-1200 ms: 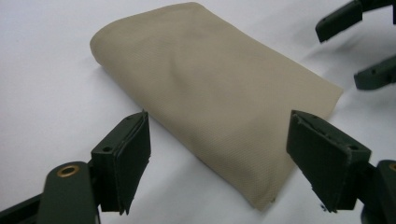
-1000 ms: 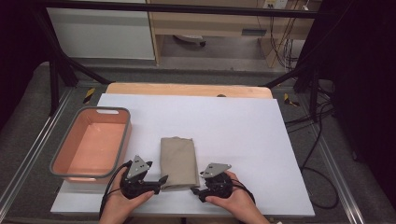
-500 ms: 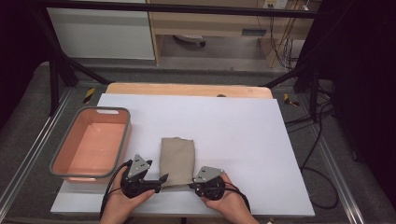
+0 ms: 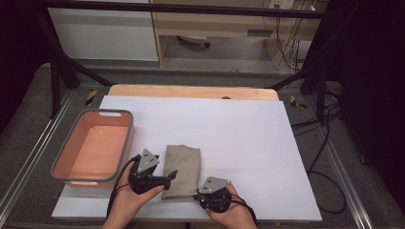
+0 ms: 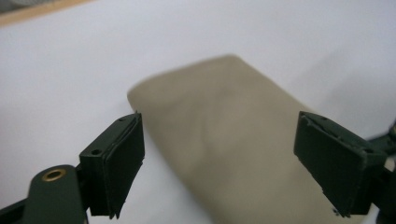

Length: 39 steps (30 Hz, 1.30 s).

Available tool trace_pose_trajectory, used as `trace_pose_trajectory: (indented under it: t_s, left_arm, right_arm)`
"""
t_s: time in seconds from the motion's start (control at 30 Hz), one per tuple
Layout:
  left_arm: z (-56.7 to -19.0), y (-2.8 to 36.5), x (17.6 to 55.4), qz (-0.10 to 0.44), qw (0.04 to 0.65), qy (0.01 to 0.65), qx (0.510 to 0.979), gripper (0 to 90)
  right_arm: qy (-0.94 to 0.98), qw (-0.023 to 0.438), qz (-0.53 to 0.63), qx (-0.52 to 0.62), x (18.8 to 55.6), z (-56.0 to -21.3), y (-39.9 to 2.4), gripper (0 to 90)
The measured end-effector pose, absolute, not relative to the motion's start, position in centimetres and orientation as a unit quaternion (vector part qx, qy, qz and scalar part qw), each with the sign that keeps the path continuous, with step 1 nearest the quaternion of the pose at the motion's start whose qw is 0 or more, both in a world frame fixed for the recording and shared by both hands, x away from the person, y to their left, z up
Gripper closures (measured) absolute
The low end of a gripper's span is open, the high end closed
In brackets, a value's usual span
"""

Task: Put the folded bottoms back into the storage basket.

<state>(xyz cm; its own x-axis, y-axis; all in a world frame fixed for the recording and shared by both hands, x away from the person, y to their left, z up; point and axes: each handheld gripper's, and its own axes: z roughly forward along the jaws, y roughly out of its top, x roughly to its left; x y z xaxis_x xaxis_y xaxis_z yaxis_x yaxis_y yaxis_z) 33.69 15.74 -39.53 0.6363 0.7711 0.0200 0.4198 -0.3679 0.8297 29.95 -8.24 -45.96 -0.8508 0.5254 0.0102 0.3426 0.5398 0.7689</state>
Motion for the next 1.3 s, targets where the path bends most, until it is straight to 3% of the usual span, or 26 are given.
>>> trace_pose_trajectory:
  t_s: [0.37,0.87,1.3]
  left_arm:
    - [-37.1,14.3,38.4,0.234,0.432,0.372,0.788,11.8]
    - [-39.3,13.6,42.6,0.212,0.404,0.402,0.794,11.7]
    - [-40.2,13.9,44.0,0.209,0.398,0.413,0.792,12.1]
  right_arm:
    - [0.868,0.099,0.416,0.252,30.2,-46.1,-8.4,80.9]
    - [0.871,0.097,0.416,0.243,30.4,-46.1,-8.5,80.8]
    - [0.871,0.096,0.416,0.242,30.4,-46.1,-8.5,80.8]
